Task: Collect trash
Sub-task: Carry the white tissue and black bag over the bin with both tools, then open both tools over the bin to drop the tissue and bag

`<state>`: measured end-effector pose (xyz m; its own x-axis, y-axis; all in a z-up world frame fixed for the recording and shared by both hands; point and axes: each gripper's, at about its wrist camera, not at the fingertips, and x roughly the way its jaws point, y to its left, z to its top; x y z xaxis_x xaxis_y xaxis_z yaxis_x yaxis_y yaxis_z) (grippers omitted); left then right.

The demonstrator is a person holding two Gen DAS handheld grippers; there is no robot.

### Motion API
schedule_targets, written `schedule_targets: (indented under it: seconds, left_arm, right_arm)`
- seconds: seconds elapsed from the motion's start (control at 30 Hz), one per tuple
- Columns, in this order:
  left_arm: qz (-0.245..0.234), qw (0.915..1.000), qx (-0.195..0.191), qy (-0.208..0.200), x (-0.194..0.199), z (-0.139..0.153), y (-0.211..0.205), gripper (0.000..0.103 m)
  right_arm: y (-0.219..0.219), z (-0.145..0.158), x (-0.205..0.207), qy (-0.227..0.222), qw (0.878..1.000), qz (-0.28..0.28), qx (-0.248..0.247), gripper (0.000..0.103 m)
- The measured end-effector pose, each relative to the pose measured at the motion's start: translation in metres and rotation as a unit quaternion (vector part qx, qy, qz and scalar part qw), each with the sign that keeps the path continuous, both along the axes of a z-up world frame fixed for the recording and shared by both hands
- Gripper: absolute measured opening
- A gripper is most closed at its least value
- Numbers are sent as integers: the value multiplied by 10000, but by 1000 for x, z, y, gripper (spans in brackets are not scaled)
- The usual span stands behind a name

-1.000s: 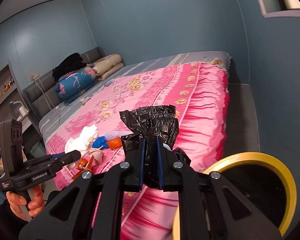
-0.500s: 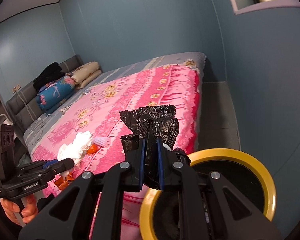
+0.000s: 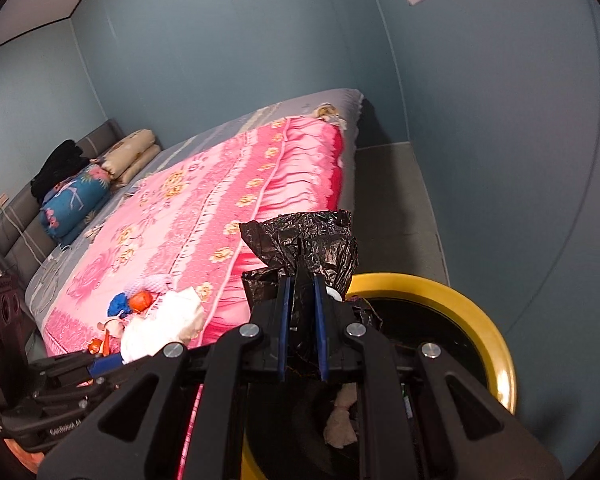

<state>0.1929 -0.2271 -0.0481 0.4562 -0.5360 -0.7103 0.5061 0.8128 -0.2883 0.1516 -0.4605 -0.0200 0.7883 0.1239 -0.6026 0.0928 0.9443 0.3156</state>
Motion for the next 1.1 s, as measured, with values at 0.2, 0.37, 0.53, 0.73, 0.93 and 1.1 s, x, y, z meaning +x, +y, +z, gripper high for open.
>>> schedule_targets:
  seconds: [0.2, 0.37, 0.53, 0.73, 0.93, 1.1]
  left_arm:
    - [-223, 9996, 90, 119, -5, -9, -20, 25]
    - [-389, 9989, 57, 240, -6, -15, -29, 25]
    - [-465, 9986, -1, 257, -9, -18, -31, 34]
    - [-228, 9994, -187, 185, -8, -11, -16, 61]
    - [233, 9996, -187, 11, -4, -4, 11, 79]
    - [660, 9977, -169, -48, 0, -1, 43, 82]
  right_arm:
    - [-18, -12, -8, 66, 9998, -175, 77, 11]
    - [-25, -16, -12, 8, 9997, -223, 137, 12]
    - [-28, -16, -16, -61, 9994, -287, 203, 13]
    - [-34, -10, -21, -174, 9983, -500, 251, 45]
    - [-30, 1, -25, -342, 9979, -520, 200, 49]
    - [-25, 8, -23, -492, 9977, -435, 167, 57]
